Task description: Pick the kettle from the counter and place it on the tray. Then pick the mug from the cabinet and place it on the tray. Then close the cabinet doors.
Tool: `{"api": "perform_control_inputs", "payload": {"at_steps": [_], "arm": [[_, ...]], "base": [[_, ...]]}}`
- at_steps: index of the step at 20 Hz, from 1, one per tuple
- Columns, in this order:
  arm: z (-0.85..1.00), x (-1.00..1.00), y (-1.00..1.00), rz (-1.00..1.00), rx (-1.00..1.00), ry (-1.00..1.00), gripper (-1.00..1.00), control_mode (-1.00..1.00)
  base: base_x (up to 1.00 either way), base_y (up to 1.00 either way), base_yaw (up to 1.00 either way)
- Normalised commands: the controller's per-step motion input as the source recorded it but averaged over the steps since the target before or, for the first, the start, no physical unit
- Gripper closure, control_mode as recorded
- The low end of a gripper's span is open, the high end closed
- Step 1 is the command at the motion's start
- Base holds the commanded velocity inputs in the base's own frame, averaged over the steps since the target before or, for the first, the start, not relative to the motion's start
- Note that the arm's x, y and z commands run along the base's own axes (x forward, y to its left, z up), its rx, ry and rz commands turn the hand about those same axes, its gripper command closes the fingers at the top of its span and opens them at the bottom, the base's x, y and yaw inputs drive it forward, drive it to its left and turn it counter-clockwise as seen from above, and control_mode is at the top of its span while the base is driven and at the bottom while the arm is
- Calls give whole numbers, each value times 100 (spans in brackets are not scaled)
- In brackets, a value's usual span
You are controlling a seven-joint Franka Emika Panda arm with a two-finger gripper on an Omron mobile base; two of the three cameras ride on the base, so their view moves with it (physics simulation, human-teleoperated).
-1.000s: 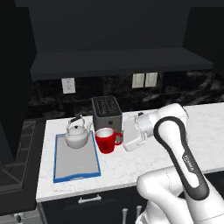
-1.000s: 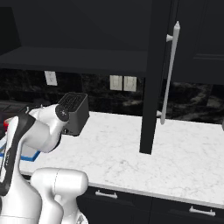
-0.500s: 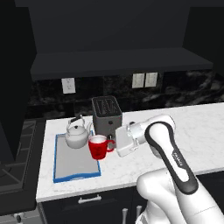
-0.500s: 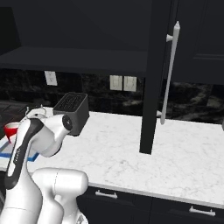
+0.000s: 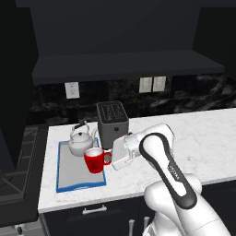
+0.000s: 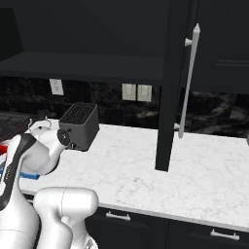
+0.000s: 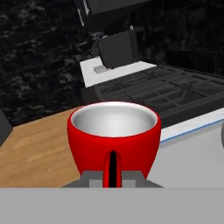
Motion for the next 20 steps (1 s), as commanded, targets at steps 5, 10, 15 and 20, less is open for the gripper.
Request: {"api": "perform_control_inputs", "payload": {"at_steps": [5,10,15,20], "arm": [[-46,0,13,-4,0,-3,100,-100],[-41,-1,1,-6,0,-11,100,-100],[-39,5,-1,-9,0,-7,100,-100],[-42,15,-1,-8,0,-1,100,-100]], "base": [[0,0,0],[0,0,0],[0,0,0],[0,0,0]]}}
